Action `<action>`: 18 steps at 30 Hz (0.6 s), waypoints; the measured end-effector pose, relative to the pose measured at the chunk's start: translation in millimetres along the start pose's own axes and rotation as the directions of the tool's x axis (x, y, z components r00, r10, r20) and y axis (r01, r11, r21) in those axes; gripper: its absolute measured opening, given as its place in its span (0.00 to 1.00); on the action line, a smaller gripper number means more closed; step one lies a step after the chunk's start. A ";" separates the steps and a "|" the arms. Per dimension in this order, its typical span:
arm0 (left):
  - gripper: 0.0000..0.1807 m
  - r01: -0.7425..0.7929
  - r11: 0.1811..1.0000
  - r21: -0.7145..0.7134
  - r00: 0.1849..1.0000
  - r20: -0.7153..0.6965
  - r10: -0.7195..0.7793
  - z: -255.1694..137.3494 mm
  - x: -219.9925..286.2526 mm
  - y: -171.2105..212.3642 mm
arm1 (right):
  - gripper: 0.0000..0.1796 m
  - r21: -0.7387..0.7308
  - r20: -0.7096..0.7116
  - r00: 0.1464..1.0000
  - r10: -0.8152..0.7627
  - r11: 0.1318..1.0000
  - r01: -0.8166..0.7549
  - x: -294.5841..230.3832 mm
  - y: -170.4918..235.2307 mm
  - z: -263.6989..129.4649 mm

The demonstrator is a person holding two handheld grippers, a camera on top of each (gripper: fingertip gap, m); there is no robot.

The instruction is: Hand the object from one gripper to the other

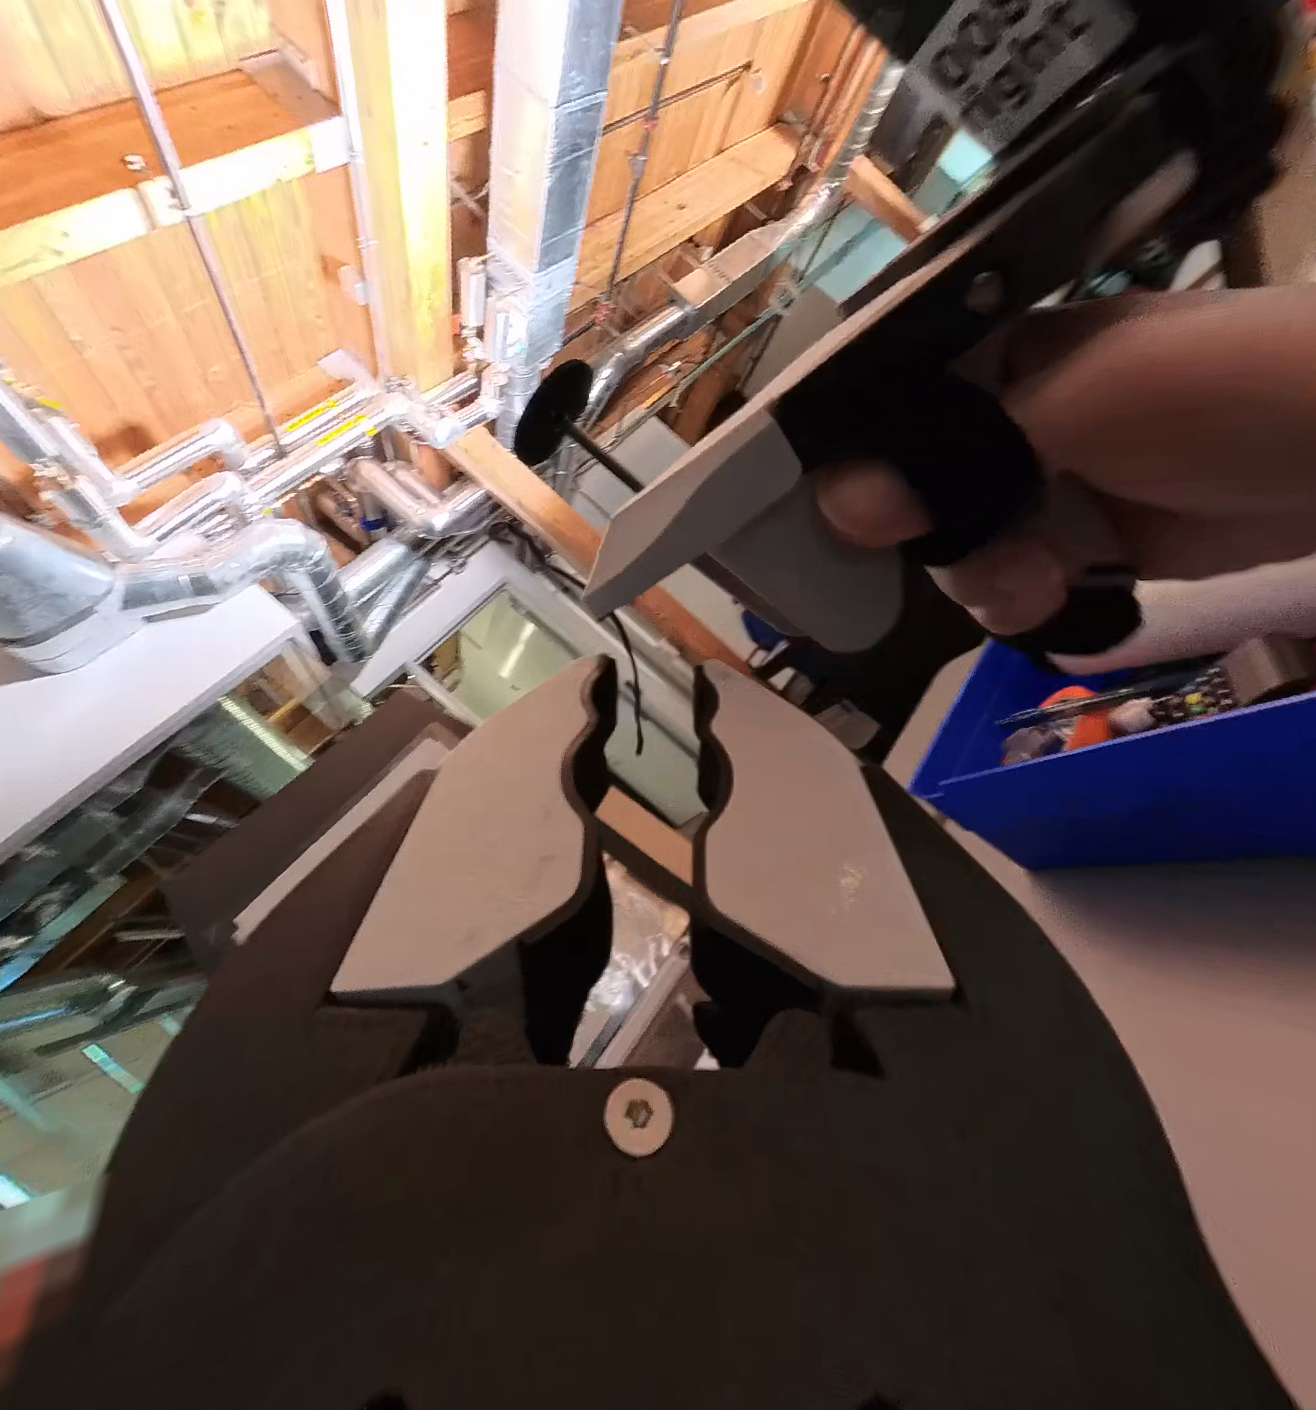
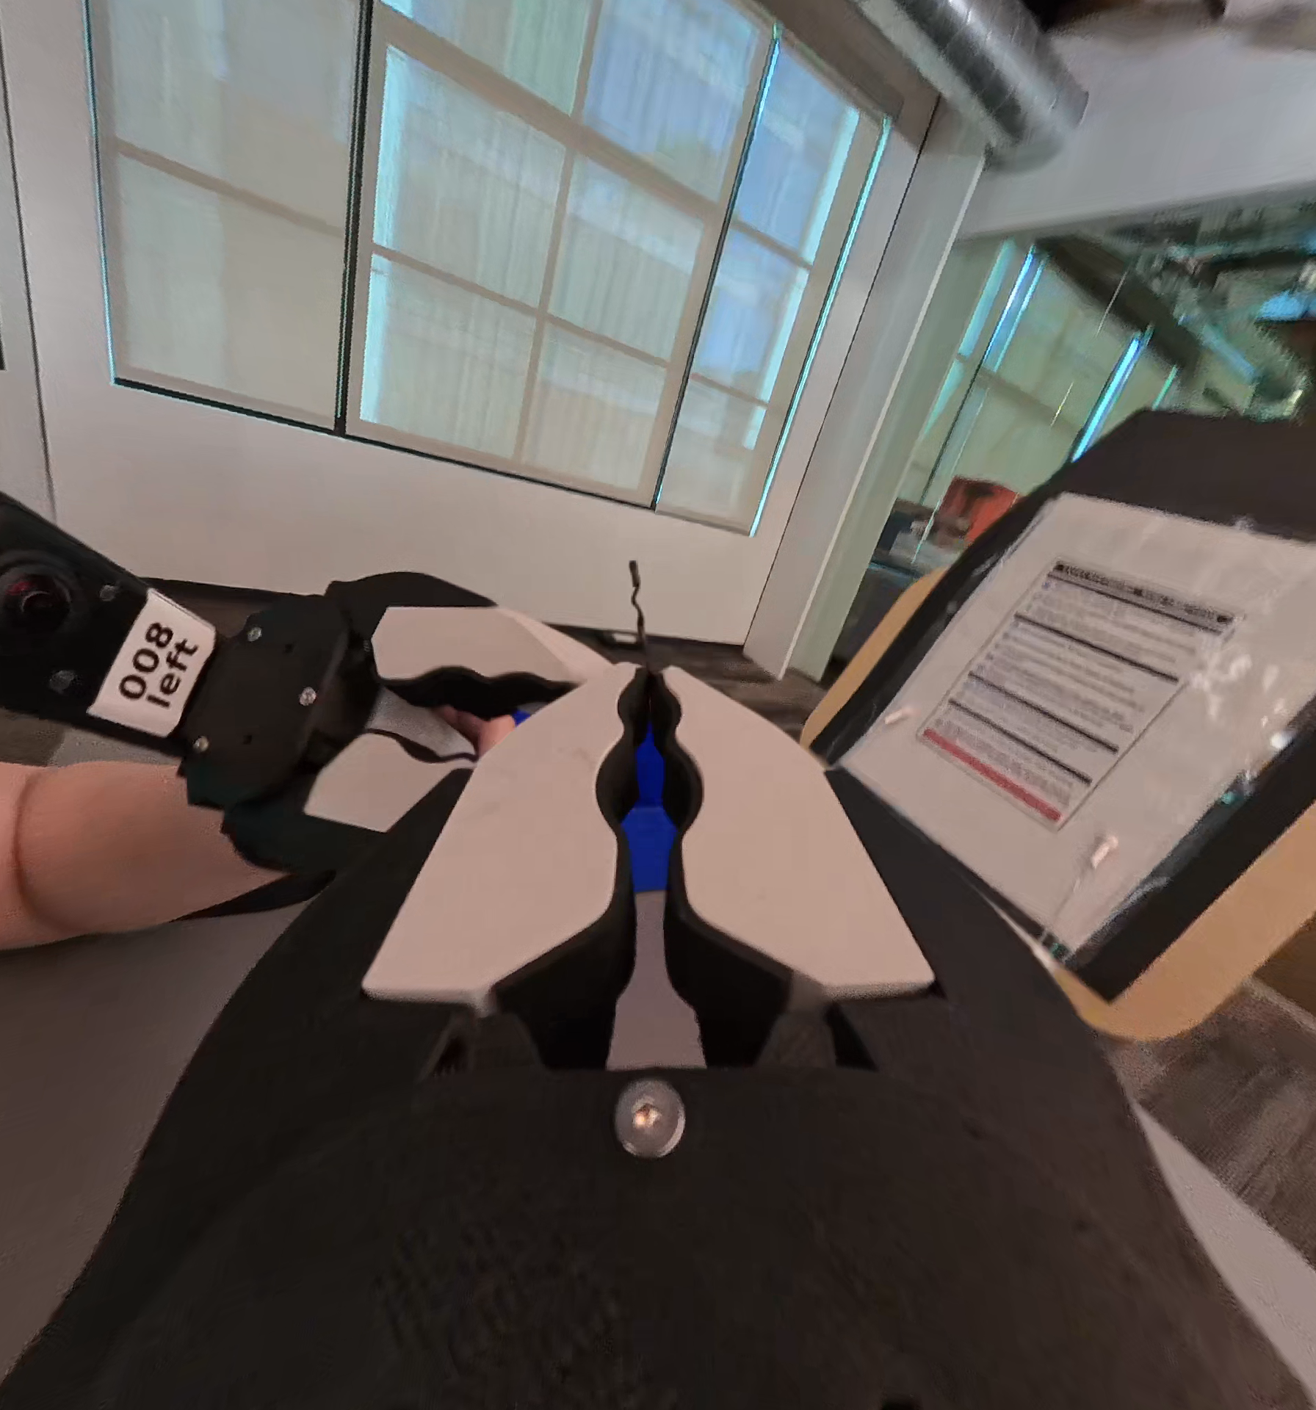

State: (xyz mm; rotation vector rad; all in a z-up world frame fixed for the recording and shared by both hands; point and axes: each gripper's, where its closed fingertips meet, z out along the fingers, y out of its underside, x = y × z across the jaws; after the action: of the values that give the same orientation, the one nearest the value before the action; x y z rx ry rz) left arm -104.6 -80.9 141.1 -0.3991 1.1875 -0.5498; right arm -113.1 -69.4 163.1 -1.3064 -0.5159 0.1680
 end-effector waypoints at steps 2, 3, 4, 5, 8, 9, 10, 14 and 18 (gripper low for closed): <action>0.13 0.064 0.998 0.021 0.994 -0.091 -0.061 -1.9 5.6 -5.3 | 0.00 -0.081 0.031 0.995 0.092 0.993 -0.090 13.5 5.0 -14.2; 0.10 0.104 0.995 0.007 0.985 -0.137 -0.102 -2.5 6.9 -4.9 | 0.00 -0.159 0.075 0.984 0.160 0.976 -0.147 15.2 12.9 -22.5; 0.05 0.153 0.987 -0.040 0.971 -0.181 -0.158 -2.0 7.8 -0.2 | 0.01 -0.263 0.130 0.961 0.246 0.943 -0.206 12.3 23.8 -32.6; 0.00 0.221 0.968 -0.120 0.943 -0.227 -0.243 -0.9 10.1 7.2 | 0.01 -0.354 0.164 0.930 0.328 0.900 -0.255 9.4 34.1 -43.4; 0.11 0.463 0.822 -0.333 0.721 -0.397 -0.567 -5.9 32.9 12.0 | 0.01 -0.535 0.225 0.844 0.487 0.786 -0.310 -2.7 57.8 -70.7; 0.13 0.515 0.770 -0.377 0.628 -0.446 -0.638 -9.3 41.0 8.3 | 0.01 -0.576 0.222 0.827 0.516 0.754 -0.316 -4.8 63.8 -76.3; 0.15 0.545 0.730 -0.412 0.552 -0.479 -0.683 -11.9 47.9 5.7 | 0.01 -0.611 0.222 0.815 0.536 0.728 -0.312 -7.7 69.0 -80.9; 0.13 0.544 0.690 -0.478 0.466 -0.512 -0.722 -12.4 68.7 10.9 | 0.01 -0.692 0.256 0.811 0.526 0.686 -0.226 -20.7 82.9 -90.2; 0.09 0.541 0.643 -0.543 0.343 -0.556 -0.757 -16.6 94.5 4.9 | 0.01 -0.718 0.272 0.804 0.529 0.668 -0.196 -28.9 86.9 -88.6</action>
State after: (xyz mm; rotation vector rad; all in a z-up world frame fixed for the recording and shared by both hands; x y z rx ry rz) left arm -93.9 -133.4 61.3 -0.9880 1.9359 -1.3953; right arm -83.8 -135.4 58.0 -2.1049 -0.7445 0.7190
